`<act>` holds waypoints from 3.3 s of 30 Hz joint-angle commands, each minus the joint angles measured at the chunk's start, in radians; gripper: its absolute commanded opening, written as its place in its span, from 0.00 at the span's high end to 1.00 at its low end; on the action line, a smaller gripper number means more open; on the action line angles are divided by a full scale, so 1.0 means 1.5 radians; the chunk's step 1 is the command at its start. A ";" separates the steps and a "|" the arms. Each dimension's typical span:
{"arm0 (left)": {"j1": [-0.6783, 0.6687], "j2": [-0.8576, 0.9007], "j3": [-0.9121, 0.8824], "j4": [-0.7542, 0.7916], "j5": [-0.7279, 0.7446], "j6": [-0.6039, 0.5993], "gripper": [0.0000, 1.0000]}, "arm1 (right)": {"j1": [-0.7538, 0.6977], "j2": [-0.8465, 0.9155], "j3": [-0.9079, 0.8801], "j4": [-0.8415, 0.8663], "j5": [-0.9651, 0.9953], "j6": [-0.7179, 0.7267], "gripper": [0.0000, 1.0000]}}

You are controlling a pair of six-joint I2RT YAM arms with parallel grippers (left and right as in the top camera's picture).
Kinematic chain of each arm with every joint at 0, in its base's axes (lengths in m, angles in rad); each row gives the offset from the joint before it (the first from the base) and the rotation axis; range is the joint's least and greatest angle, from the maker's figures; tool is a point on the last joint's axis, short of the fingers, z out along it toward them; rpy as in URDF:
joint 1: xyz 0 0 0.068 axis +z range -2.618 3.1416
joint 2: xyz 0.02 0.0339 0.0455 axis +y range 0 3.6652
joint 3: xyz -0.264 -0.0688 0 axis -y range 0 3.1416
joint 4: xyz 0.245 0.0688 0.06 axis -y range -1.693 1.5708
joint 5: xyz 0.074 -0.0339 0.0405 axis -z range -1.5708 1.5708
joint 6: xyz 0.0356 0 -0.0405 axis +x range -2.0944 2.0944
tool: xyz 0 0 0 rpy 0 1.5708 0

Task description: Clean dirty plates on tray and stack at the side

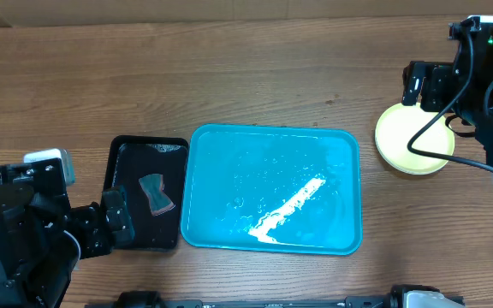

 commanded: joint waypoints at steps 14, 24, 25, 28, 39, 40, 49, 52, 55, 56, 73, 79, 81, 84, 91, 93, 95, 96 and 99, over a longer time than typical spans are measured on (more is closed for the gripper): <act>-0.004 0.001 0.007 -0.002 0.003 0.010 0.00 | 0.003 -0.003 0.013 0.002 0.004 -0.005 0.00; -0.004 0.001 0.007 0.016 -0.019 0.016 0.00 | 0.003 -0.003 0.013 0.002 0.004 -0.005 0.00; -0.004 0.001 0.007 0.042 -0.018 0.025 0.00 | 0.003 -0.003 0.013 0.002 0.004 -0.005 0.00; -0.004 -0.002 -0.010 0.151 -0.014 0.032 0.00 | 0.003 -0.003 0.013 0.002 0.004 -0.005 0.00; 0.002 -0.276 -0.456 0.852 0.058 0.071 0.01 | 0.003 -0.003 0.013 0.002 0.004 -0.005 0.00; 0.006 -0.303 -0.501 0.894 0.061 0.071 0.00 | 0.003 -0.003 0.013 0.002 0.004 -0.005 0.00; 0.051 -0.542 -0.871 1.134 0.100 0.032 0.00 | 0.003 -0.003 0.013 0.002 0.004 -0.005 0.00; 0.060 -0.585 -0.945 1.182 0.105 0.025 0.00 | 0.003 -0.003 0.013 0.002 0.004 -0.005 0.00; 0.064 -0.614 -0.998 1.211 0.106 0.024 0.00 | 0.003 -0.003 0.013 0.002 0.004 -0.005 0.00; 0.066 -0.621 -1.013 1.219 0.106 0.024 0.00 | 0.003 -0.003 0.013 0.002 0.004 -0.005 0.00; 0.067 -0.638 -1.166 1.275 0.106 0.007 0.00 | 0.003 -0.003 0.013 0.002 0.004 -0.005 0.00; 0.067 -0.638 -1.188 1.263 0.102 0.009 0.00 | 0.003 -0.003 0.013 0.002 0.004 -0.005 0.00; 0.067 -0.638 -1.188 1.240 0.102 0.013 0.00 | 0.003 -0.003 0.013 0.002 0.004 -0.005 0.00; 0.067 -0.638 -1.188 1.177 0.104 0.012 0.00 | 0.003 -0.003 0.013 0.002 0.004 -0.005 0.00; 0.067 -0.638 -1.188 1.053 0.103 0.013 0.01 | 0.003 -0.003 0.013 0.002 0.004 -0.005 0.00; 0.067 -0.638 -1.188 1.027 0.103 0.012 0.00 | 0.003 -0.003 0.013 0.002 0.004 -0.005 0.00; 0.067 -0.638 -1.188 1.028 0.103 0.012 0.00 | 0.003 -0.003 0.013 0.002 0.004 -0.005 0.00; 0.067 -0.638 -1.188 1.028 0.103 0.012 0.00 | 0.003 -0.003 0.013 0.002 0.004 -0.005 0.00; 0.067 -0.638 -1.188 1.028 0.102 0.012 0.00 | 0.003 -0.003 0.013 0.002 0.004 -0.005 0.00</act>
